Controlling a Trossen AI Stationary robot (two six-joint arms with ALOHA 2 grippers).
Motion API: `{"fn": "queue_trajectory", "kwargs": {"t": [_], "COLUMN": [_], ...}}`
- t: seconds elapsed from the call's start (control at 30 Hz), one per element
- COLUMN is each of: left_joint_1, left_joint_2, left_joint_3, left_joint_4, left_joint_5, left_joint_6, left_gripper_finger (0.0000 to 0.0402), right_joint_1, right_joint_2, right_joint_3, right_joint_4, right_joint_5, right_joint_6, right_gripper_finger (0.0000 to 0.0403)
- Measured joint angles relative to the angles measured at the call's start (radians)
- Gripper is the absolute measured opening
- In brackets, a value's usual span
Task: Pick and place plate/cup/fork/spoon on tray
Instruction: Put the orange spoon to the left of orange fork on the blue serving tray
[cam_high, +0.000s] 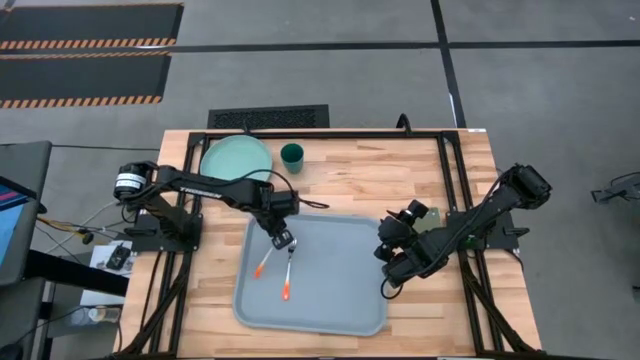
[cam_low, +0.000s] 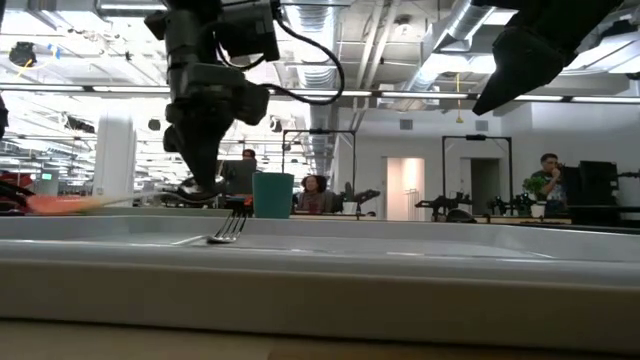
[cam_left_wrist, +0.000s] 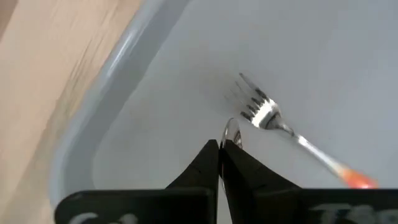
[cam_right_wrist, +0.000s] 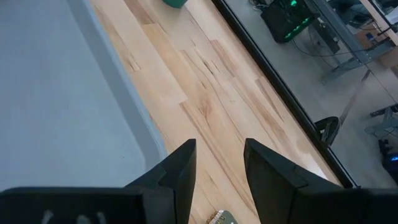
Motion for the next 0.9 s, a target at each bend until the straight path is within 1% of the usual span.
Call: {"fn": "queue_trajectory", "kwargs": {"t": [0.1,0.2,0.27,0.37,0.4,0.53,0.6,0.7,0.9], "left_joint_1": [-0.009,-0.018,-0.023,-0.027,-0.027,-0.018,-0.018,-0.025,-0.051], "left_joint_2": [0.001,-0.015,-0.052,-0.146,-0.18,-0.319,-0.359,-0.374,-0.35], "left_joint_3": [-0.008,-0.056,-0.093,-0.151,-0.18,-0.327,-0.403,-0.468,-0.501], "left_joint_4": [0.031,0.092,0.118,0.138,0.172,0.425,0.493,0.516,0.608], "left_joint_5": [-0.029,0.0,0.022,0.016,0.01,0.008,0.016,0.027,0.002], "left_joint_6": [-0.066,-0.072,-0.082,-0.111,-0.134,-0.234,-0.263,-0.305,-0.31], "left_gripper_finger": [0.0002,0.0001,0.0001,0.0,0.0,0.0,0.0,0.0,0.0], "right_joint_1": [0.0,0.0,0.005,0.007,0.007,0.006,0.005,0.005,0.005], "right_joint_2": [0.0,0.0,0.0,0.0,0.0,0.0,0.0,0.0,0.0], "right_joint_3": [0.0,0.0,0.0,0.0,0.0,-0.001,-0.001,-0.001,-0.002], "right_joint_4": [-0.001,-0.004,-0.007,-0.009,-0.009,-0.008,-0.005,-0.005,0.004], "right_joint_5": [-0.014,-0.028,-0.028,-0.028,-0.028,-0.027,-0.026,-0.027,-0.026], "right_joint_6": [0.004,0.004,0.004,-0.001,-0.001,-0.003,-0.003,-0.003,0.003], "right_gripper_finger": [0.0159,0.0159,0.0159,0.0159,0.0159,0.0159,0.0159,0.0159,0.0159]}}
